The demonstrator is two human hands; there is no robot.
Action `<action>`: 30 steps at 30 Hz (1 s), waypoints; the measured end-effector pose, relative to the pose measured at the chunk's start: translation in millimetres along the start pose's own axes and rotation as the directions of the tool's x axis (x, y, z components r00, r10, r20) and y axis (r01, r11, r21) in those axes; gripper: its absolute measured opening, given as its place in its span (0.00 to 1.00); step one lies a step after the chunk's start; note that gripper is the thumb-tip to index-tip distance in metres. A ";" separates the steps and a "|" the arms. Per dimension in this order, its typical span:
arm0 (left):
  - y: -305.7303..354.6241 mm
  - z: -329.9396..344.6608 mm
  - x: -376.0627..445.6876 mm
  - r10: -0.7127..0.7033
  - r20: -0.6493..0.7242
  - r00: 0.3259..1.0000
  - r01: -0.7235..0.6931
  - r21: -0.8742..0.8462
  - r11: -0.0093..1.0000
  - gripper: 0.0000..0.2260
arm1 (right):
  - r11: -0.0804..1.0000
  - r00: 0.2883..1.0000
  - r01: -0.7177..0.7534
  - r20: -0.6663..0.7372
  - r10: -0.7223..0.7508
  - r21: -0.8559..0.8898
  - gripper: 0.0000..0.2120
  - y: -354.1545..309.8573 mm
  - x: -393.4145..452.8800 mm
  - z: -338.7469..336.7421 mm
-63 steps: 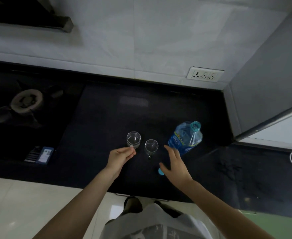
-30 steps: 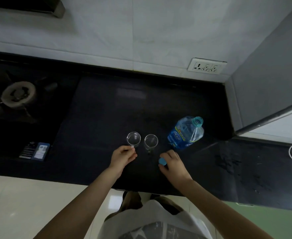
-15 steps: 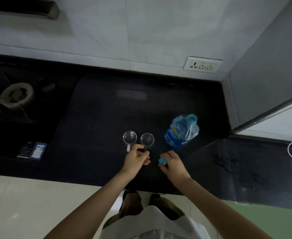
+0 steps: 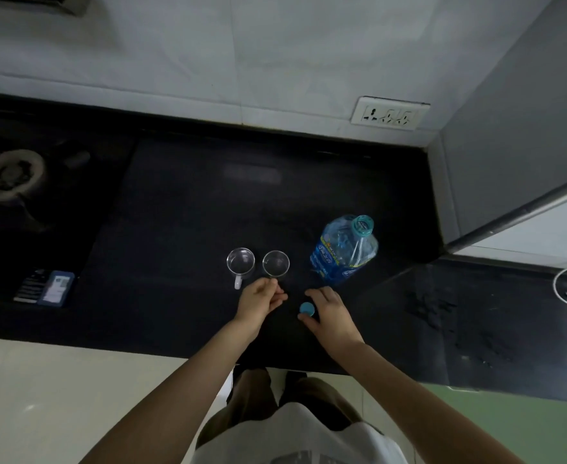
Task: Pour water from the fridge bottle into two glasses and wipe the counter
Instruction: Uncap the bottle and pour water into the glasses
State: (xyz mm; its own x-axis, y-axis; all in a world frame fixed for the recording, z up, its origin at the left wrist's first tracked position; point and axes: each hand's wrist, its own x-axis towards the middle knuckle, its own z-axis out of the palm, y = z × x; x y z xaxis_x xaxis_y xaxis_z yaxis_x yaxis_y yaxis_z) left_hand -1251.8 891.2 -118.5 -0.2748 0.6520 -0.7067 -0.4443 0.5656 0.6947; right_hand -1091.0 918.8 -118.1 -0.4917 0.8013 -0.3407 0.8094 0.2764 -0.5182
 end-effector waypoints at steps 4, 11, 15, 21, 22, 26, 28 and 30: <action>5.2 1.7 -5.4 0.057 0.040 0.998 -0.058 0.037 0.998 0.09 | 0.995 0.995 -0.010 -0.094 0.019 0.101 0.16 6.1 -13.8 -6.1; 31.7 10.0 -22.1 0.150 0.112 0.982 -0.163 0.116 0.980 0.11 | 0.945 0.866 -0.042 -0.460 0.196 0.323 0.19 14.3 -41.8 -26.1; 46.0 11.8 -34.7 0.198 0.148 0.969 -0.223 0.179 0.958 0.11 | 0.865 0.776 -0.047 -0.527 0.346 0.499 0.41 4.8 -32.1 -50.3; 59.3 13.0 -51.1 0.227 0.187 0.956 -0.270 0.250 0.930 0.11 | 0.809 0.827 0.040 -0.473 0.302 0.586 0.48 -6.2 3.0 -66.8; 60.7 12.4 -52.9 0.232 0.188 0.954 -0.276 0.258 0.926 0.11 | 0.805 0.832 0.052 -0.472 0.292 0.591 0.46 -6.6 7.5 -65.7; 65.1 6.4 -59.8 0.254 0.197 0.947 -0.304 0.291 0.907 0.11 | 0.781 0.829 0.079 -0.476 0.295 0.620 0.41 -6.8 19.0 -63.1; 67.4 2.9 -63.2 0.251 0.194 0.948 -0.298 0.277 0.913 0.11 | 0.793 0.822 0.080 -0.490 0.291 0.604 0.40 -6.2 21.8 -65.0; 71.6 0.2 -66.0 0.252 0.184 0.950 -0.294 0.264 0.918 0.11 | 0.810 0.822 0.086 -0.501 0.271 0.580 0.39 -5.5 21.7 -69.3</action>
State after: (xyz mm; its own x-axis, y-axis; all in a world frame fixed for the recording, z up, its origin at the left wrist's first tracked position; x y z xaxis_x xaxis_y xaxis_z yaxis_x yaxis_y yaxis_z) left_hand -1265.4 888.7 -22.1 -0.2163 0.8546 -0.4720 -0.1019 0.4611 0.8815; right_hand -1083.8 971.4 -68.3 -0.0244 0.9993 -0.0277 0.4272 -0.0146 -0.9040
